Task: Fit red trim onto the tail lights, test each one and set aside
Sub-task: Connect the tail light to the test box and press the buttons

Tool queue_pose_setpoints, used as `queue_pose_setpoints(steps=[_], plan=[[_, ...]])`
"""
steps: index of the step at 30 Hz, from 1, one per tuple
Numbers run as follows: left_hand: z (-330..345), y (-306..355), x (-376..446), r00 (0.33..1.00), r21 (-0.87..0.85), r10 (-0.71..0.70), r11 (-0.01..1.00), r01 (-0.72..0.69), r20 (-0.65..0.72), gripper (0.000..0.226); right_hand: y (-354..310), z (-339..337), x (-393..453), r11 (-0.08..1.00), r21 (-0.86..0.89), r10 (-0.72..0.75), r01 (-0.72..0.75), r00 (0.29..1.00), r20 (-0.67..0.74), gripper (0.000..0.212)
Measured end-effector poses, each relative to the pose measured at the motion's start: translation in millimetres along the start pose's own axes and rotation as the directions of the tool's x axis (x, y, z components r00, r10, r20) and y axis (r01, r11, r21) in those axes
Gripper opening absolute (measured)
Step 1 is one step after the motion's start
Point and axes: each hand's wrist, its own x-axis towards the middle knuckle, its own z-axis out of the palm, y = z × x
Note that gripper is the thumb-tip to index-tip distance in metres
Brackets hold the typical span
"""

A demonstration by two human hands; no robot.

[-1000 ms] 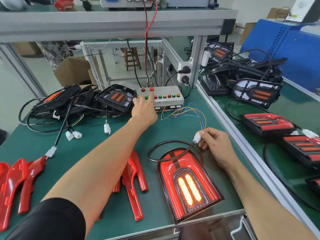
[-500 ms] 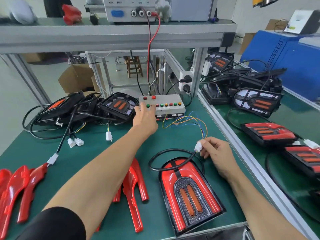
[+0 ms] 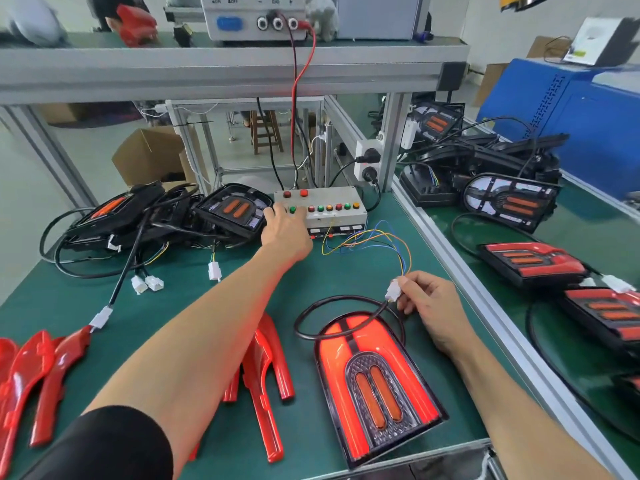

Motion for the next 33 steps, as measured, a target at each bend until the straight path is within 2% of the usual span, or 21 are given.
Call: queue_pose_setpoints(steps=[15, 33], plan=[[-2.6, -0.1, 3.4, 1.000, 0.070, 0.017, 0.997, -0.018, 0.016, 0.058, 2.9, -1.1, 0.9, 1.000, 0.003, 0.006, -0.006, 1.000, 0.007, 0.028], [-5.3, 2.1, 2.0, 1.000, 0.033, 0.003, 0.999, -0.003, 0.019, 0.056, 6.6, -2.2, 2.1, 1.000, 0.029, 0.003, -0.003, 1.000, 0.020, 0.029]])
